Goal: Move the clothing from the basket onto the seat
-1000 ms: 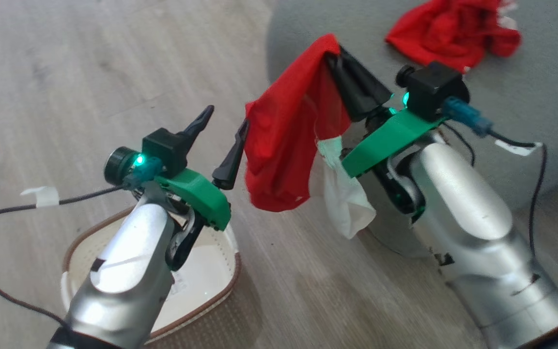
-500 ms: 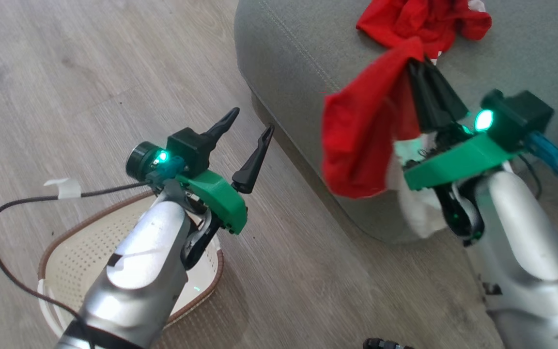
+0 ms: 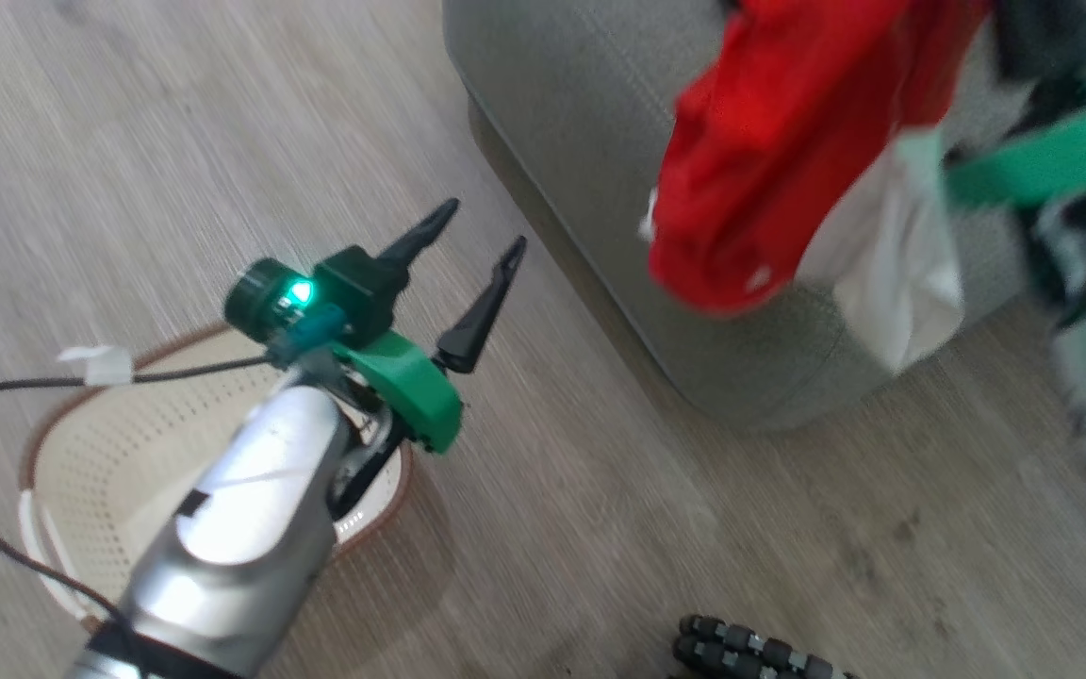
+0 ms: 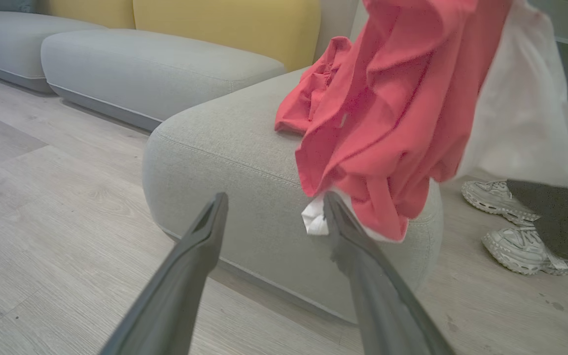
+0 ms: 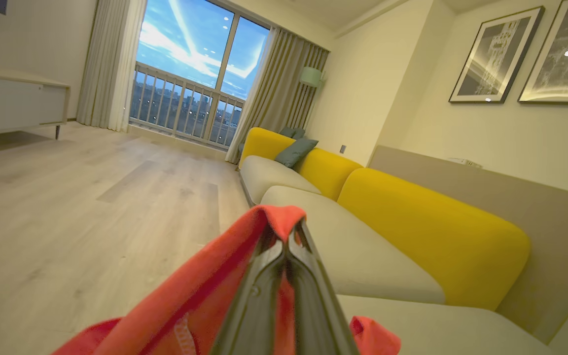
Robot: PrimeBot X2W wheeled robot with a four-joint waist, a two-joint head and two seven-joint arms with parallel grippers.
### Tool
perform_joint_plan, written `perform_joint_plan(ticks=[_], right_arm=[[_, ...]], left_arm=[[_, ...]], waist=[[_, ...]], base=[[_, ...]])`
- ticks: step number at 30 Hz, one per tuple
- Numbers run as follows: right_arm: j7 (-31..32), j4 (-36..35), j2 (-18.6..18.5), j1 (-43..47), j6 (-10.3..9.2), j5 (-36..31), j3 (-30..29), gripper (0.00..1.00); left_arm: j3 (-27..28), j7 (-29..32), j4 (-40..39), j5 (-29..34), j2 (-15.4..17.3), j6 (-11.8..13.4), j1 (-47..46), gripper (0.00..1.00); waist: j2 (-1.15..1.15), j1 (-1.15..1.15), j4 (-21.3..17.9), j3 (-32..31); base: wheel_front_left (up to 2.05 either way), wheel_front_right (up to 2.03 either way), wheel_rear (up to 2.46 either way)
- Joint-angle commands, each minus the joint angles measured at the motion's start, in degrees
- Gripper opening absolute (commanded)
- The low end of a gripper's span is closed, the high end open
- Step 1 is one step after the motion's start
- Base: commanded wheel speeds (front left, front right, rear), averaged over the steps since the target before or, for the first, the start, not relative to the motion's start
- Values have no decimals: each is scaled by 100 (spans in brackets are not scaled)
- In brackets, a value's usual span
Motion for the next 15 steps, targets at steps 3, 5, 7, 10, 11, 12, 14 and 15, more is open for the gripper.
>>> perform_joint_plan(ticks=[3, 5, 7, 10, 11, 12, 14, 15], right_arm=[[-37, 47, -267, -680, -2, -207, -137, 0], [-37, 211, -365, -1083, -2, -317, -261, 0], [-37, 365, -456, -1462, -2, -444, -384, 0], [-36, 654, -679, -2024, -2, -651, -600, 0], [-23, 761, -787, -2207, -2, -722, -679, 0], [3, 867, -882, -2382, -2, -796, -765, 0], [76, 1013, -1088, -2700, -2, -956, -958, 0], [138, 1081, -1197, -2857, -2, -1037, -1069, 0]], left_arm=[[143, -29, -330, 45, 268, -7, -316, 100], [146, -12, -448, 55, 377, -7, -336, 100], [154, 27, -598, 74, 480, -3, -353, 100], [148, 123, -860, 98, 585, 4, -395, 100], [133, 161, -948, 107, 603, 4, -416, 100], [121, 189, -1026, 115, 626, 4, -429, 100], [87, 241, -1177, 122, 659, 3, -450, 100], [65, 266, -1246, 125, 673, 3, -461, 100]], waist=[[0, 0, 10, 364], [0, 0, 15, 535], [0, 0, 19, 701], [0, 0, 97, 947], [0, 0, 145, 1032], [0, 0, 182, 1094], [0, 0, 262, 1221], [0, 0, 307, 1283]], base=[[0, 0, 0], [0, 0, 0], [0, 0, 0], [0, 0, 0], [0, 0, 0], [0, 0, 0], [0, 0, 0], [0, 0, 0]])
